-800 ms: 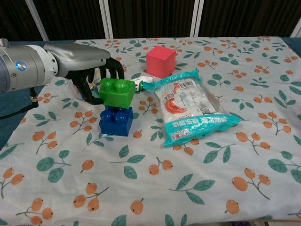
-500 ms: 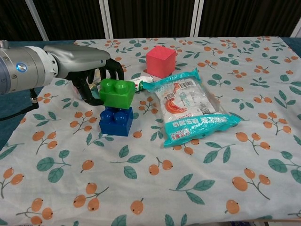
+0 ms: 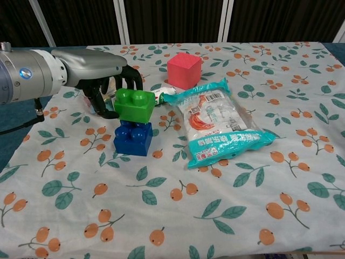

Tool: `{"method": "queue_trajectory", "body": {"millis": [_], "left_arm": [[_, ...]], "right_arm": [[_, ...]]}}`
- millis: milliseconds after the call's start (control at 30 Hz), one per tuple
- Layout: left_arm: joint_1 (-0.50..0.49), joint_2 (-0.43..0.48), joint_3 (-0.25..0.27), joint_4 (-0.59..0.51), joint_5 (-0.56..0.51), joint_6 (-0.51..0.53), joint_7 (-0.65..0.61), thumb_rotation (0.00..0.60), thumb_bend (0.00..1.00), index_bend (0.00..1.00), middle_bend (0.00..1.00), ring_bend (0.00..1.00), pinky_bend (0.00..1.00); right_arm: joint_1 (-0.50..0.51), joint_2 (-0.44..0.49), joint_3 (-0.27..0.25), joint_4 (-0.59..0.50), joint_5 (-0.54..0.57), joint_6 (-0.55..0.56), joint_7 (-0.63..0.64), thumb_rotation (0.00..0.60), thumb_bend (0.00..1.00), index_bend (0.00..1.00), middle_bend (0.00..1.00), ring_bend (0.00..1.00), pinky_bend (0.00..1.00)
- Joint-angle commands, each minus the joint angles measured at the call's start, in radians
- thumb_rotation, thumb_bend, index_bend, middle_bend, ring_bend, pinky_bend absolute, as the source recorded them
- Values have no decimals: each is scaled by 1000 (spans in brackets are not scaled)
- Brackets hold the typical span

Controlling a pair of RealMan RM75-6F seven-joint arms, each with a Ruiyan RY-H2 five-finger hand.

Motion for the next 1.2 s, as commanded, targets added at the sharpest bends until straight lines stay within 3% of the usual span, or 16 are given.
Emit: {"method": "queue_trajectory", "body": {"millis": [33,1200], "left_arm": [[-2,-1,2,3,-1,-2,0,600,363,403,362,289,399],[-26,-49,49,61,-13,-14,40,600,363,404,363,289,398]], "right_arm": [[0,0,0,0,0,0,0,600,216,25,0,0,209],[1,1,3,-2,7,-5,12,600,215,25,0,0,209]]}}
